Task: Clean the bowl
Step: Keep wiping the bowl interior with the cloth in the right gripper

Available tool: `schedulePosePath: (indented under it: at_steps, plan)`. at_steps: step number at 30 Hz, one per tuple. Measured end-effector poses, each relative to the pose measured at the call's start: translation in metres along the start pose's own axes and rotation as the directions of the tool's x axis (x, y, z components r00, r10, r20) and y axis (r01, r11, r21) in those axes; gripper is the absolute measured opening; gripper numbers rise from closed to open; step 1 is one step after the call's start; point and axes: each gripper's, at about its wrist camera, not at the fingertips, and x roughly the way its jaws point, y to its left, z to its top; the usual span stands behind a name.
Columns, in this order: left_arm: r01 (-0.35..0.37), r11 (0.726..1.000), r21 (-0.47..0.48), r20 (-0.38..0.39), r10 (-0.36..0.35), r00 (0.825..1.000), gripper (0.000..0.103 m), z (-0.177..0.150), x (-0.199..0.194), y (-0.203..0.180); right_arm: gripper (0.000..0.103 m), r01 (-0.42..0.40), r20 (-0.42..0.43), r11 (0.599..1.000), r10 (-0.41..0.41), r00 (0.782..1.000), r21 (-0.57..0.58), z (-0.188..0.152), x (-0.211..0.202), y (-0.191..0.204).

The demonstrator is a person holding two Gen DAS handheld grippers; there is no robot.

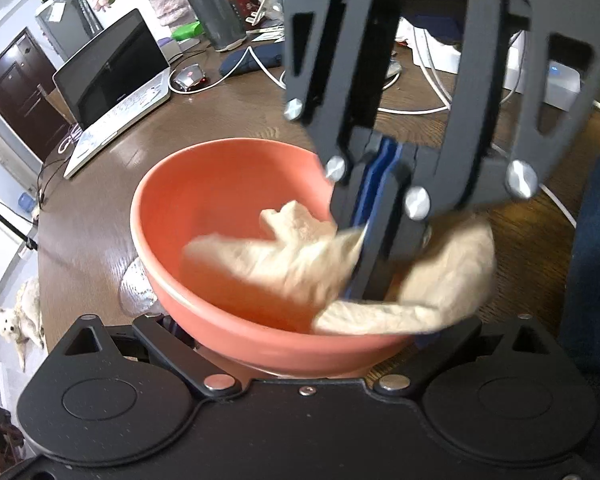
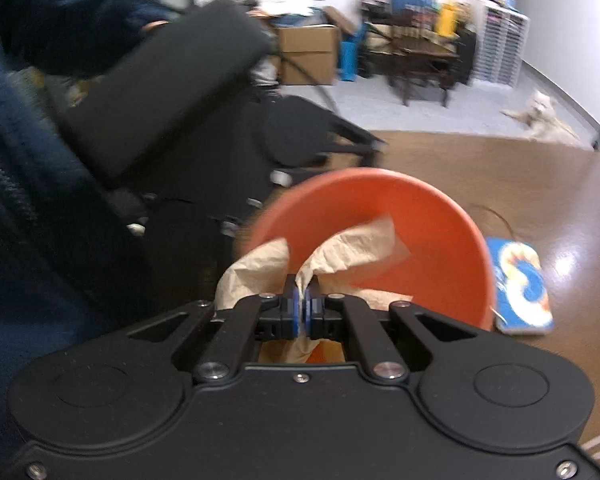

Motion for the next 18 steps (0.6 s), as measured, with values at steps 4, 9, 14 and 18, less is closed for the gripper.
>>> schedulePosePath:
  at_steps: [4,9,14,18]
  plan:
    - [0.006,1.000,0.009,0.001,-0.006,1.000,0.097,0.000,0.002,-0.003,0.004,0.075,0.045,0.996,-0.077,0.996,0.044,0.008,0.000,-0.017]
    - [0.010,1.000,0.005,0.002,-0.010,1.000,0.097,-0.001,0.003,0.001,0.004,0.165,-0.003,0.983,-0.166,0.986,0.080,0.000,0.001,-0.046]
    - [0.015,1.000,0.009,0.008,-0.015,1.000,0.097,-0.001,0.004,0.003,0.004,0.158,-0.100,0.985,-0.151,0.983,0.069,-0.026,0.003,-0.045]
    - [0.009,1.000,0.011,0.013,-0.009,1.000,0.097,0.001,0.004,0.003,0.004,0.073,-0.127,0.994,-0.063,0.990,0.080,-0.033,0.009,-0.029]
